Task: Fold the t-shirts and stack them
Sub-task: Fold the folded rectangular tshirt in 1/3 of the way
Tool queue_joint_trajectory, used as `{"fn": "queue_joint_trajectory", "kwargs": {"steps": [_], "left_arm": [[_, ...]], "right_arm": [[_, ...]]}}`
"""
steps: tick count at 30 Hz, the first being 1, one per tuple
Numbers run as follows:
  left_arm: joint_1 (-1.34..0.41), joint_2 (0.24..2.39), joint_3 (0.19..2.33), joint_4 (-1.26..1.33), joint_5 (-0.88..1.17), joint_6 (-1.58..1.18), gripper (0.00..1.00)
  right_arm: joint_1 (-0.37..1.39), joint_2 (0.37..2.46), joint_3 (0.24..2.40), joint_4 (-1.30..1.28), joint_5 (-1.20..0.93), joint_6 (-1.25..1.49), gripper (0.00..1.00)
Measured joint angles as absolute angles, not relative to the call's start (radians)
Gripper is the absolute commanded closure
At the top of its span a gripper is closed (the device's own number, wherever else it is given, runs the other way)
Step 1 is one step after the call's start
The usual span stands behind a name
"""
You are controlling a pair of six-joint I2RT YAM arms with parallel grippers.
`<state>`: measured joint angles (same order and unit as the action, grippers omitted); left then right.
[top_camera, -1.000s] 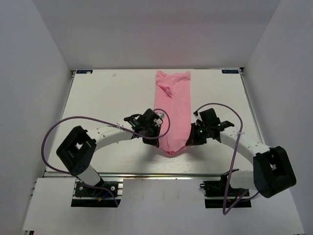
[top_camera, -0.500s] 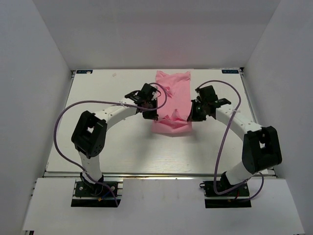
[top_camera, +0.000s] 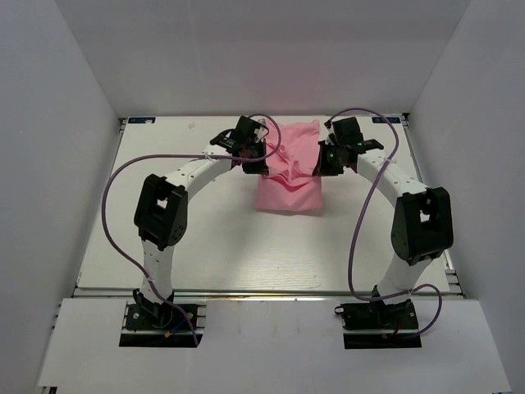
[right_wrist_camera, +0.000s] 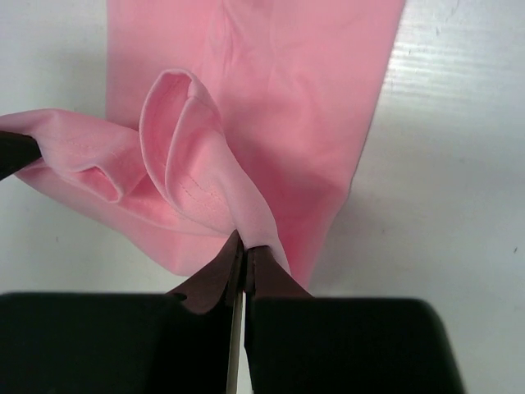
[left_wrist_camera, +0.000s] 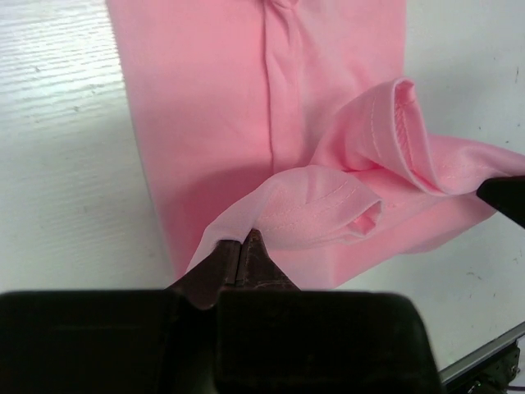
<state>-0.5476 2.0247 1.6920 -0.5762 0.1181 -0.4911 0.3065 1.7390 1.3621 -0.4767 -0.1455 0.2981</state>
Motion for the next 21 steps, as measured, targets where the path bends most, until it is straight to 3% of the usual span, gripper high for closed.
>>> {"fn": "queue_joint_trajectory", "kwargs": {"steps": [14, 21], "left_arm": [[-0.455, 2.188, 1.867, -0.592, 0.148, -0.45, 1.0], [-0.452, 2.245, 1.905, -0.542, 0.184, -0.405, 0.94]], "right_arm": [[0.248, 1.945, 1.576, -0.487, -0.196, 0.227, 1.0], [0.216, 1.993, 1.598, -0.461, -0.264, 0.189, 1.0]]}}
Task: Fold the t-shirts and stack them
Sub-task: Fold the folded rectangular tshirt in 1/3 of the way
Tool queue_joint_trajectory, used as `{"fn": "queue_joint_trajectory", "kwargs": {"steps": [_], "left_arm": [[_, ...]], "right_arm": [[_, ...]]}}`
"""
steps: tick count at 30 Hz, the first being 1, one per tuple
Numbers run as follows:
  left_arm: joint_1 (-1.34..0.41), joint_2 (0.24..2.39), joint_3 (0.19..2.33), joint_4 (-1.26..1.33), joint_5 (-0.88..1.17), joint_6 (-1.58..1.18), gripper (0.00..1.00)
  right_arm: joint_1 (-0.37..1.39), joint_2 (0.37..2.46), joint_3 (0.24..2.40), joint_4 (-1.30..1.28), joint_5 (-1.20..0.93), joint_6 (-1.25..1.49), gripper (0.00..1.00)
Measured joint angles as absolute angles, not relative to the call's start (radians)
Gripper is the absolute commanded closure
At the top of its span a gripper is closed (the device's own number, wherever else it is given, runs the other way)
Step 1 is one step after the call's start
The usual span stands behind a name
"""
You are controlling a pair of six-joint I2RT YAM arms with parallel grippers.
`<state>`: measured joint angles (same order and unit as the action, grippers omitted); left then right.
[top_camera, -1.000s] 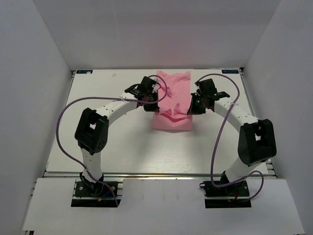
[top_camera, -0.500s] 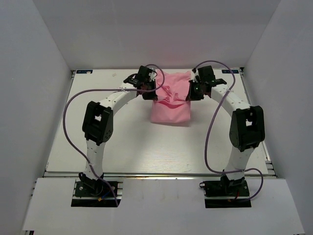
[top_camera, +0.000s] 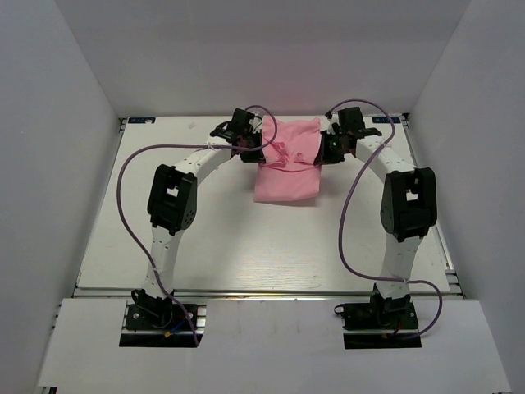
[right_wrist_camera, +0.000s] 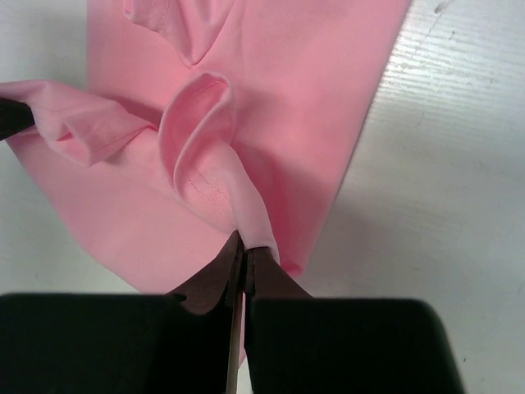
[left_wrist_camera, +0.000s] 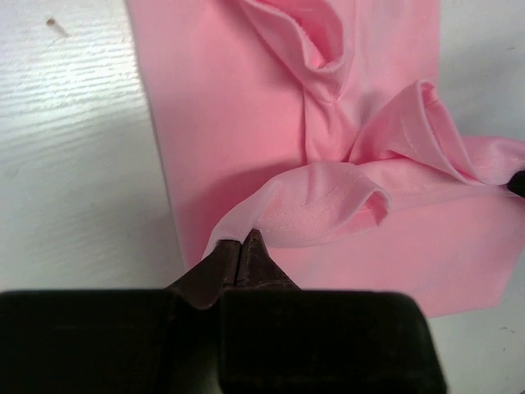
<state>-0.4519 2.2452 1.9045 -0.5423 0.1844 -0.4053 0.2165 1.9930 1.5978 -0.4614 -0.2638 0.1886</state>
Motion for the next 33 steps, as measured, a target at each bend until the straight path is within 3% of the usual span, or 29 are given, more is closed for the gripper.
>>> {"fn": "queue_joint_trajectory", "kwargs": {"steps": [9, 11, 12, 13, 15, 16, 18, 20, 22, 23, 33], "left_arm": [[-0.447, 2.292, 1.933, -0.495, 0.199, -0.387, 0.94], [-0.442, 2.301, 1.939, -0.489, 0.199, -0.392, 0.88], [-0.439, 2.308, 1.943, -0.487, 0.198, -0.395, 0.81], [-0.435, 2.316, 1.948, -0.484, 0.196, -0.4, 0.62], [-0.427, 2.33, 1.954, -0.476, 0.194, -0.408, 0.44], [-0.422, 2.336, 1.956, -0.467, 0.194, -0.414, 0.23], [-0.413, 2.347, 1.959, -0.456, 0.199, -0.42, 0.13], [-0.405, 2.356, 1.967, -0.438, 0.202, -0.428, 0.02], [-0.399, 2.365, 1.982, -0.424, 0.21, -0.434, 0.0], [-0.394, 2.367, 1.988, -0.415, 0.214, -0.437, 0.0], [-0.384, 2.301, 1.872, -0.376, 0.229, -0.404, 0.0]], "right_arm": [[0.198, 2.078, 1.642, -0.411, -0.318, 0.138, 1.0], [0.194, 2.101, 1.656, -0.4, -0.318, 0.14, 0.99], [0.19, 2.114, 1.664, -0.394, -0.318, 0.146, 0.91], [0.186, 2.123, 1.671, -0.39, -0.318, 0.152, 0.84], [0.175, 2.142, 1.68, -0.377, -0.323, 0.168, 0.66], [0.168, 2.149, 1.681, -0.367, -0.329, 0.178, 0.59], [0.153, 2.163, 1.685, -0.347, -0.356, 0.195, 0.38], [0.138, 2.173, 1.687, -0.32, -0.389, 0.213, 0.27], [0.125, 2.18, 1.697, -0.297, -0.426, 0.232, 0.13], [0.12, 2.182, 1.706, -0.287, -0.441, 0.241, 0.11], [0.113, 2.099, 1.676, -0.275, -0.512, 0.202, 0.1]]}}
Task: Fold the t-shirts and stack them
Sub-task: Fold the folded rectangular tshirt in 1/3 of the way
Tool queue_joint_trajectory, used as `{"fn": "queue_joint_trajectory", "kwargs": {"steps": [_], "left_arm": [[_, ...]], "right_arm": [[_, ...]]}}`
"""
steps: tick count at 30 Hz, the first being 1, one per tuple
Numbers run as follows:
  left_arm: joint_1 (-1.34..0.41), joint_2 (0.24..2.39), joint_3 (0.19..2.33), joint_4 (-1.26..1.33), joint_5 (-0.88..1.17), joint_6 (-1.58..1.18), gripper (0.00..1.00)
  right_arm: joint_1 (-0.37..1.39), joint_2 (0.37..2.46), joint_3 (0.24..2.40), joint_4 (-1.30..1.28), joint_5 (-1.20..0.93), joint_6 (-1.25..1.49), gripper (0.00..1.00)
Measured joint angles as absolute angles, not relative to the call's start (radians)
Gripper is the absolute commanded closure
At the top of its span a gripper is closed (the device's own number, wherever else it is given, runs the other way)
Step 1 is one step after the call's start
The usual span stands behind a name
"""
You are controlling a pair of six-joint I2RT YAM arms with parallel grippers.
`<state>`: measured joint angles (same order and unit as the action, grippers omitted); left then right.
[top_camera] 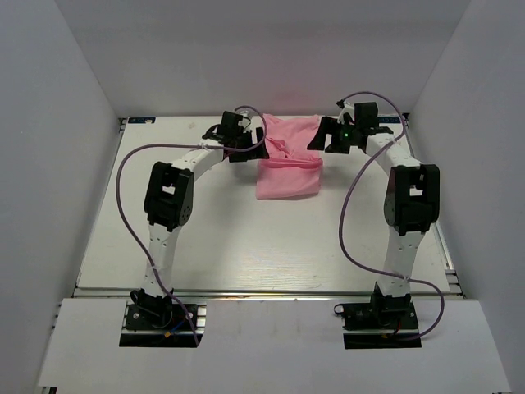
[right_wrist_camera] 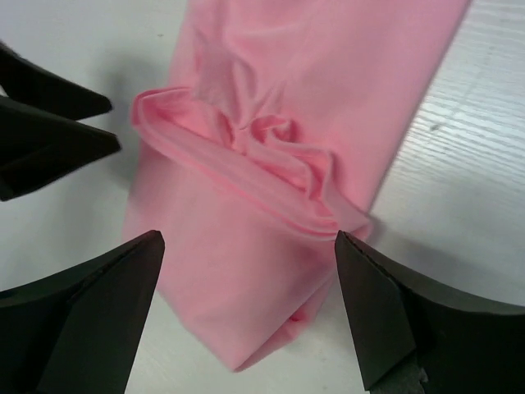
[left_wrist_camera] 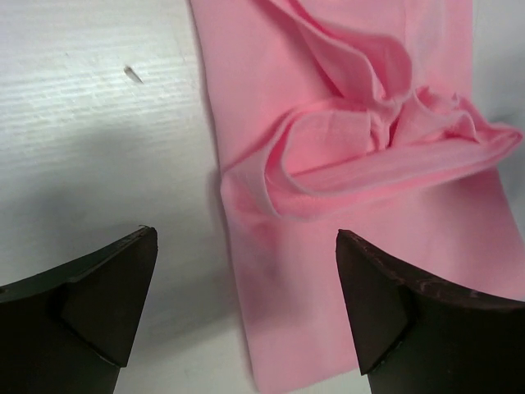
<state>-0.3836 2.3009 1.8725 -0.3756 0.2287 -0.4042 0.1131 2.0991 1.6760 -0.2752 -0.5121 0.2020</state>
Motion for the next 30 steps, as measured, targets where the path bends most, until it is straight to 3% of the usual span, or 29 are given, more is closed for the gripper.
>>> {"fn": "queue_joint_trajectory", "kwargs": {"steps": [8, 21, 30], "left_arm": [[-0.424, 2.246, 1.774, -0.32, 0.338, -0.366, 0.0], [-0.455, 2.308, 1.843, -0.275, 0.388, -0.37, 0.0], [-0.443, 2.401, 1.905, -0.251, 0.353, -0.418, 0.0]], "right_arm": [[0.167, 1.953, 1.532, -0.257, -0.637, 0.216, 0.1], [0.216, 1.96, 1.246, -0.142, -0.762, 0.348, 0.1], [0.175, 2.023, 1.23, -0.064, -0.759, 0.363, 0.1]]}}
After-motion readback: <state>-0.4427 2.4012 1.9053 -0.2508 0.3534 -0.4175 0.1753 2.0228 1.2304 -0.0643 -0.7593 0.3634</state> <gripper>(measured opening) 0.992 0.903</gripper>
